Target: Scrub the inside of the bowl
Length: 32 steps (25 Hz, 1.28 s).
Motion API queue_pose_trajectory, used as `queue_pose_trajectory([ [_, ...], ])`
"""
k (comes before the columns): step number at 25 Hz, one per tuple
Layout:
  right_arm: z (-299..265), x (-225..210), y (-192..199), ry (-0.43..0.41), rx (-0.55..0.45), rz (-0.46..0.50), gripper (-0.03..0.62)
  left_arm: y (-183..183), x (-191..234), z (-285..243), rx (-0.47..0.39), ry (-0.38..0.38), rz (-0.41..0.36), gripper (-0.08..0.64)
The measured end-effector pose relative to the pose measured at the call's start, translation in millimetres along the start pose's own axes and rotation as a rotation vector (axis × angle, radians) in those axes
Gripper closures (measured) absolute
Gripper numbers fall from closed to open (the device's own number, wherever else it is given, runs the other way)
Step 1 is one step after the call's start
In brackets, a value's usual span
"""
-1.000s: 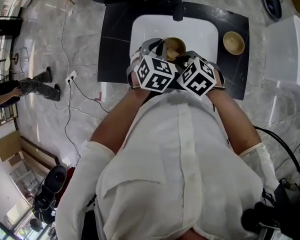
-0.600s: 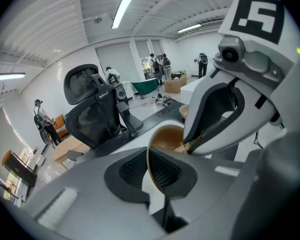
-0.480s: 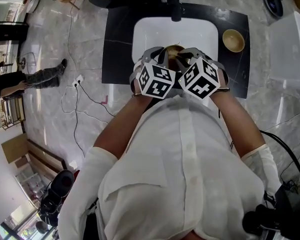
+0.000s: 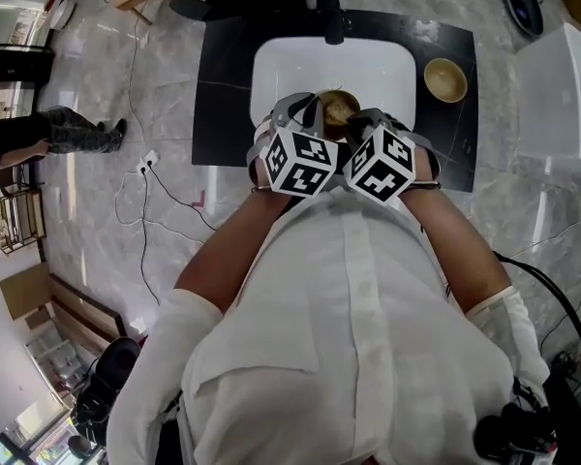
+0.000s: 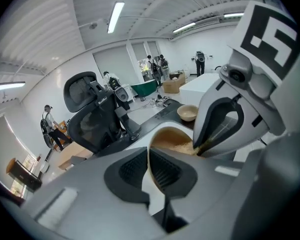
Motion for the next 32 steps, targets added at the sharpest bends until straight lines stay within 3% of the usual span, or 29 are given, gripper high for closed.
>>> queue_pose_trajectory([
  [7,2,11,-9,-0.094,-0.060,0.018,0.566,0,1,-2,0.002,0.015,0.019,0.545],
  [11,10,-1,-12,-0.024,-0.091,0.004,0.566,5,-6,-4,0.010,0.043,0.023,0.545],
  [15,12,-13,-8,0.099,-0.051,0.016,0.566,8,-13,-5,0.019,0.044,-0.002,0.545],
  [17,11,-14,-5,0.113,-0.023,0.015,0.566,8,-15,-5,0.022,0.035,-0.019,0.545],
  [26,-3,8,7,0.014,0.036,0.024,0.566,4,-10,-4,0.013,-0.001,-0.029,0.543],
  [32,-2,20,3,-0.106,-0.014,0.028,0.566,4,-9,-4,0.005,0.022,0.006,0.545],
])
Point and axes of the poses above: the fingertips, and each gripper's own axes: z backward along the fingers, x to its left, y out of its underside, the point moved 8 cm from there along z, backward along the fingers, and after that the axes turned 12 degrees about x, right-handed, at the moved point
